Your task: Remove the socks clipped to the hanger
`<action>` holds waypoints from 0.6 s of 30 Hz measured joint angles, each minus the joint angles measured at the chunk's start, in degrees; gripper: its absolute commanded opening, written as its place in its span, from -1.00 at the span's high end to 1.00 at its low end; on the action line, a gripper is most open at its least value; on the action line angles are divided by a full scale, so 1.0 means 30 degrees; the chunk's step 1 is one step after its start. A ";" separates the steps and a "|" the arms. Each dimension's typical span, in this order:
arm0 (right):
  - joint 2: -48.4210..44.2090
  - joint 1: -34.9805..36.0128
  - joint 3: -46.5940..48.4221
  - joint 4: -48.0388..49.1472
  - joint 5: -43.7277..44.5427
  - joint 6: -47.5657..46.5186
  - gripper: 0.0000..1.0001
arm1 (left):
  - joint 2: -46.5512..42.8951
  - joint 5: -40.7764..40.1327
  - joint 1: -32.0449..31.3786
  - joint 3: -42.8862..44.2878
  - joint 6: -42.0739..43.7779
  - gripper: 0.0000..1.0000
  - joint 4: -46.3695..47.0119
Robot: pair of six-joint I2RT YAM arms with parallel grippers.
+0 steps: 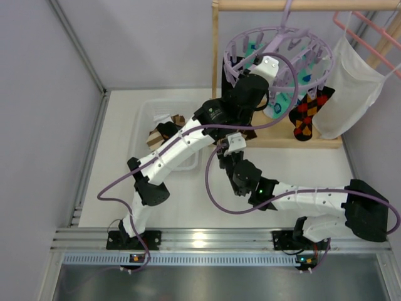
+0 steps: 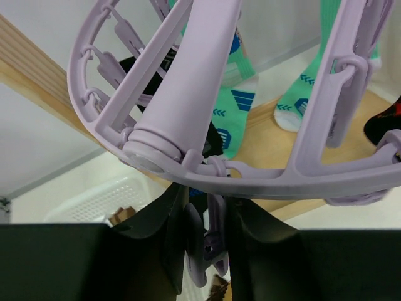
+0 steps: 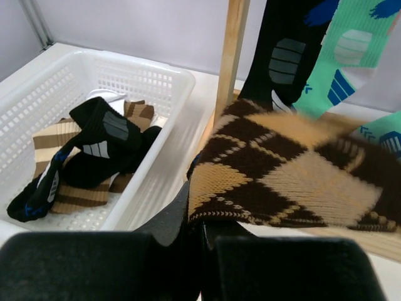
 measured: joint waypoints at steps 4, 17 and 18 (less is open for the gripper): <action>-0.0051 0.0146 -0.0372 0.0109 -0.0058 0.0204 1.00 | 0.0000 -0.0022 -0.0058 0.0058 0.0095 1.00 0.0102; -0.3891 0.0051 -0.5945 -0.0648 -0.2557 0.3067 1.00 | -0.3759 -0.1392 -0.0058 -0.6790 -0.2565 -0.96 0.0270; -0.4248 -0.0058 -0.6062 -0.0823 -0.2929 0.3249 1.00 | -0.4546 -0.1749 -0.0051 -0.7708 -0.2922 -0.96 0.0197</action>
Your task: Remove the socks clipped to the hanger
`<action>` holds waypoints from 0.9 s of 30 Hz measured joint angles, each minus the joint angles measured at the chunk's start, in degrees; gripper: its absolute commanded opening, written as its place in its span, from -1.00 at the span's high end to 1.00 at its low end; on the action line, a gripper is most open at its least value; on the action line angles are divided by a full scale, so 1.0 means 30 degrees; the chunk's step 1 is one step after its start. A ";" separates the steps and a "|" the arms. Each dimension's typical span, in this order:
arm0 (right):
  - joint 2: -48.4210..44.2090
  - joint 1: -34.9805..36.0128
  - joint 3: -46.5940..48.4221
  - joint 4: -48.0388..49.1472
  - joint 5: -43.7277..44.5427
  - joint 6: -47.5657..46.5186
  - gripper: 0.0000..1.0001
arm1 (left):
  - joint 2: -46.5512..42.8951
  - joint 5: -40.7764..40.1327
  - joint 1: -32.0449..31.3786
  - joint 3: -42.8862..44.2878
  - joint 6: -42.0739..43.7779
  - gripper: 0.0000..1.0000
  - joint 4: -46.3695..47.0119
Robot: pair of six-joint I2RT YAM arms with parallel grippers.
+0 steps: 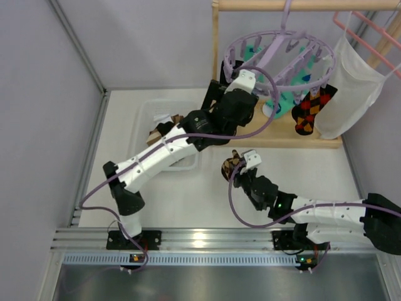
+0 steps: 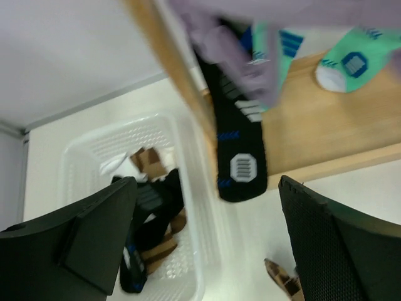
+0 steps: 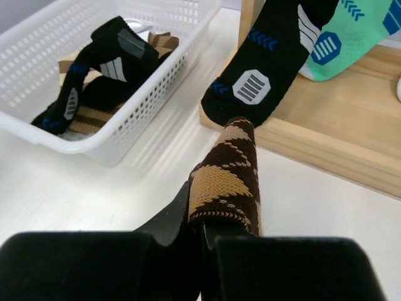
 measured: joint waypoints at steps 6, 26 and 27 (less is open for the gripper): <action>-0.0823 -0.1078 0.0364 -0.1195 -0.2907 0.0474 1.00 | -0.7206 -0.1603 0.0707 -0.7206 -0.2776 -0.97 0.0138; 1.7376 -0.4707 2.5937 -0.6717 -1.3216 -0.0860 0.95 | -2.3766 -0.0816 0.6302 -1.9963 -0.7854 -0.97 -0.3330; 1.8644 -0.4918 2.7234 -0.7133 -1.3391 -0.0860 0.72 | -2.4079 -0.0933 0.6317 -2.0181 -0.8043 -0.97 -0.3344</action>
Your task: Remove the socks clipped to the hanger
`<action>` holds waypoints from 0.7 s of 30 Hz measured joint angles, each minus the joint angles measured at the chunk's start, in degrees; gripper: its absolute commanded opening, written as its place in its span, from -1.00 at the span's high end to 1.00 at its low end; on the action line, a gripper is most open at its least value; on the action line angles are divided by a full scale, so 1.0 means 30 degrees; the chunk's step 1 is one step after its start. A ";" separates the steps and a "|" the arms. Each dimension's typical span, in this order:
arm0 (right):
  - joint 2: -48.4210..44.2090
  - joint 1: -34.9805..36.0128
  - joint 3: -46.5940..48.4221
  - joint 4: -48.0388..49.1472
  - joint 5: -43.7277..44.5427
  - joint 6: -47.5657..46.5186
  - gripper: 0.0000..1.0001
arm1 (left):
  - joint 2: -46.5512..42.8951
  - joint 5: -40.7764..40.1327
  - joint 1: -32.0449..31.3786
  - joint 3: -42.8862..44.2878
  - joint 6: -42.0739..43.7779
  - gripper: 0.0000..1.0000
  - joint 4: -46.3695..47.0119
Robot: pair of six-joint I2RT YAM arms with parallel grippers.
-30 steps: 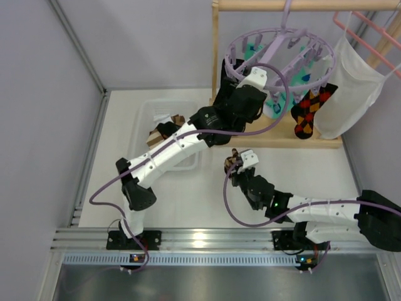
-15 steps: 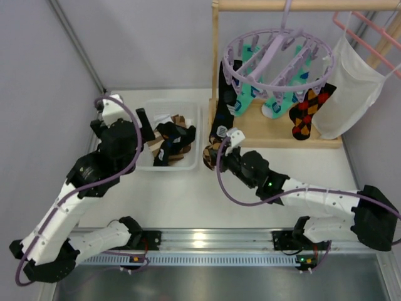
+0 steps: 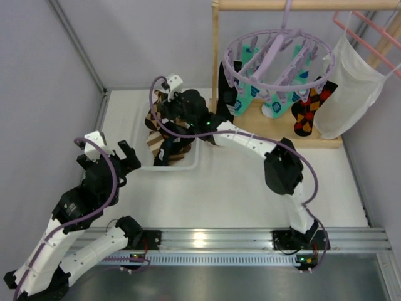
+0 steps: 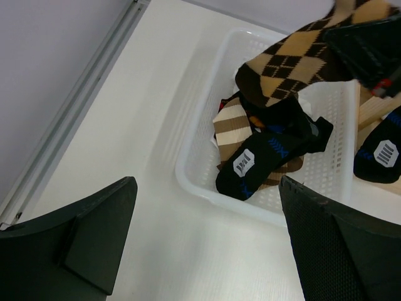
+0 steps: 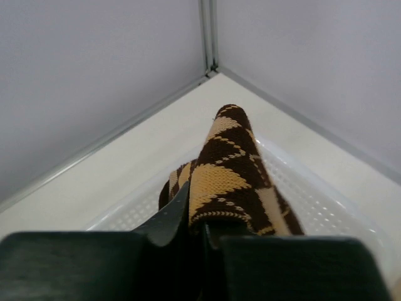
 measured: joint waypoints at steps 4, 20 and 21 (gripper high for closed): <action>0.4131 -0.0597 0.3228 -0.1938 -0.0415 -0.0022 0.31 | -0.0175 -0.0146 0.0022 -0.0867 -0.0590 -0.97 -0.0007; -0.9479 -0.1122 -0.8517 -0.4597 0.0335 -0.0750 -0.53 | -0.0036 -0.0146 0.0029 -0.1166 -0.1071 -0.97 0.0000; -1.1723 -0.1260 -1.0280 -0.4342 0.0430 -0.0750 -0.58 | -0.0066 -0.0146 0.0029 -0.1166 -0.1093 -0.97 0.0000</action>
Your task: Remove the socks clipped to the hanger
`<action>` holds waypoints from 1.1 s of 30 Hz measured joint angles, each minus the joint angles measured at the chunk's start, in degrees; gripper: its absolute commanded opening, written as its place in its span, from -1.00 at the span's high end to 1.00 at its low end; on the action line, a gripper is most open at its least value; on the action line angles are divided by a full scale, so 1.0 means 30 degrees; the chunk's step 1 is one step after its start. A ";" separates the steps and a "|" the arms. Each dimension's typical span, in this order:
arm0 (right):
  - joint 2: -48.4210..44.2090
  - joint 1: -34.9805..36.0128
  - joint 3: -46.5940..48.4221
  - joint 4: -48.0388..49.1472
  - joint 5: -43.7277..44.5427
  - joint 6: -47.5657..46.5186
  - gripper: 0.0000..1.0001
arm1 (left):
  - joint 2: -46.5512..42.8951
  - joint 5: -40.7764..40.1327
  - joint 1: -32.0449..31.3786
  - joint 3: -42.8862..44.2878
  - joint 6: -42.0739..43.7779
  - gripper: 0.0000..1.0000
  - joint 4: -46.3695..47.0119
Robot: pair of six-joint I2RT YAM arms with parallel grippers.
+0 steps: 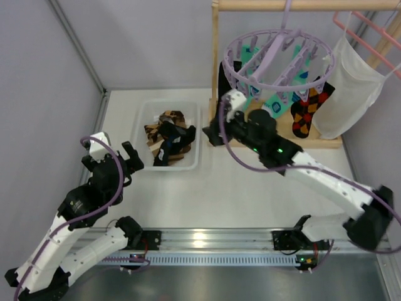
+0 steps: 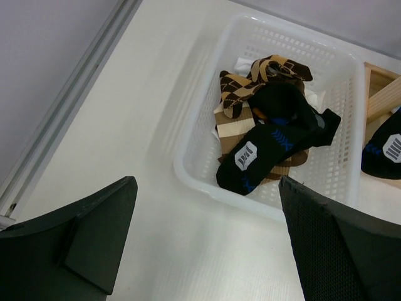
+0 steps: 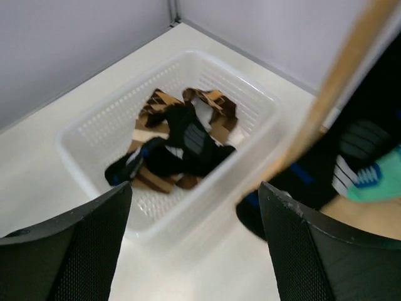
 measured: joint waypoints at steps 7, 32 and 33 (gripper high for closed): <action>-1.1519 -0.4277 -0.9012 -0.1311 0.0597 0.0831 -0.78 | 0.0576 0.0233 0.0044 0.0000 -0.0007 -0.97 0.0015; -0.3534 -1.9285 -1.0338 0.4575 -0.4116 -0.0058 -0.84 | 0.2215 0.3497 0.0160 -0.0182 0.1333 -0.97 0.0284; -0.3315 -1.9336 -1.0469 0.5464 -0.4291 -0.0204 -0.84 | 0.2215 0.3606 0.0160 -0.0211 0.1399 -0.97 0.0284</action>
